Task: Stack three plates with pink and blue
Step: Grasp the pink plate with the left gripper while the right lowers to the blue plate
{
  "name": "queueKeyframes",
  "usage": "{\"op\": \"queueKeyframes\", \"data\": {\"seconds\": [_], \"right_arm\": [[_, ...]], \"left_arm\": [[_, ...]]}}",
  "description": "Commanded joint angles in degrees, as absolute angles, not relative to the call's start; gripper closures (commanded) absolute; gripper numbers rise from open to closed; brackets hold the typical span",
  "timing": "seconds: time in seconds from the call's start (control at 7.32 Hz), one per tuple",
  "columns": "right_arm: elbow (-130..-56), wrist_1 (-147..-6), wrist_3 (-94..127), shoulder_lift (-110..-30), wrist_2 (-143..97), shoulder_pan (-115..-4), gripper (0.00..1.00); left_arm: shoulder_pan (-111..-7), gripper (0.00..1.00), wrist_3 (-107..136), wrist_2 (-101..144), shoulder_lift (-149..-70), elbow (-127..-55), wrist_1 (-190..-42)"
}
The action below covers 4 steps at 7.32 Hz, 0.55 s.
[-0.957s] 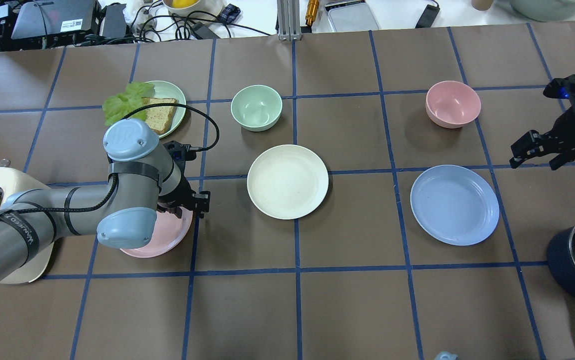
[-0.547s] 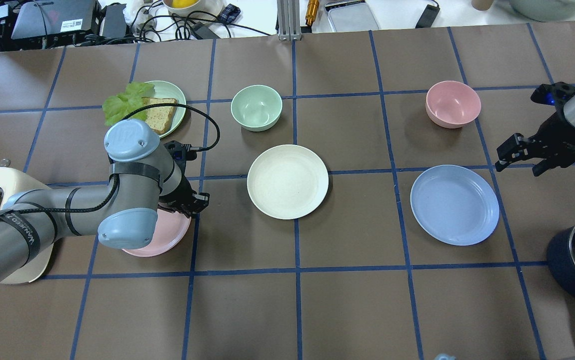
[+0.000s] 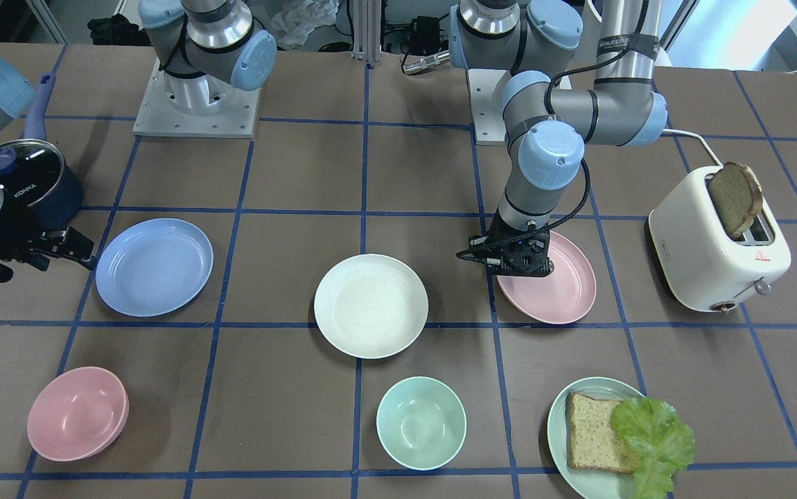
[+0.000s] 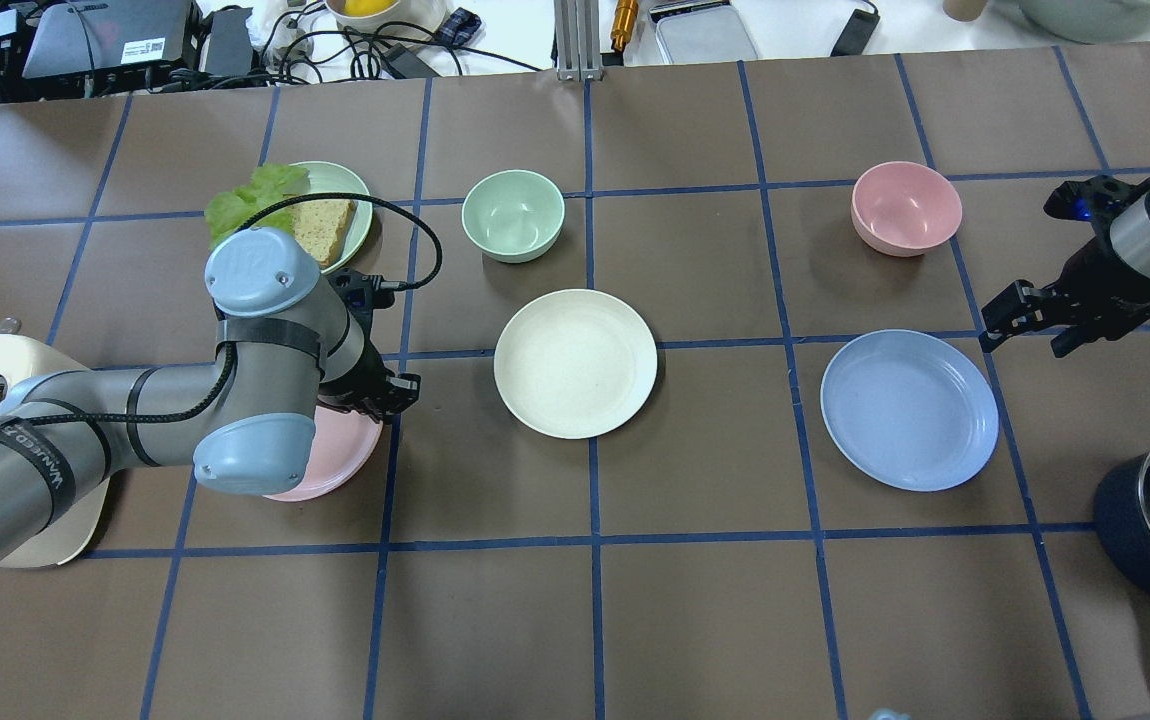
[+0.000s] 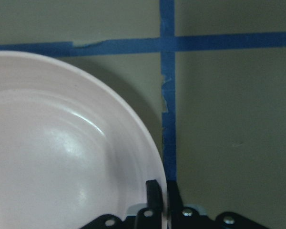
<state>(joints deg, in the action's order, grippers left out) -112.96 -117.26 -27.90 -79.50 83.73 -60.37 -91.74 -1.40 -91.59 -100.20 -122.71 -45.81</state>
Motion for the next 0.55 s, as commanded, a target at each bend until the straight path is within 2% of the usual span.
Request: {"op": "queueKeyframes", "data": {"seconds": [0.0, 0.14, 0.41], "right_arm": [[-114.4, -117.5, -28.2, -78.7, 82.3, -60.4, 0.22], [-114.7, -118.4, -29.3, -78.1, 82.4, -60.4, 0.22], [-114.8, -120.8, -32.9, -76.3, 82.9, -60.4, 0.22]], "left_arm": [[-97.6, 1.0, 3.7, -95.1, -99.9, -114.5, -54.6], [-98.8, 1.0, 6.8, -94.8, -101.1, -108.8, -60.4], [-102.5, 1.0, 15.6, -94.0, -104.1, -101.9, -61.6]]}}
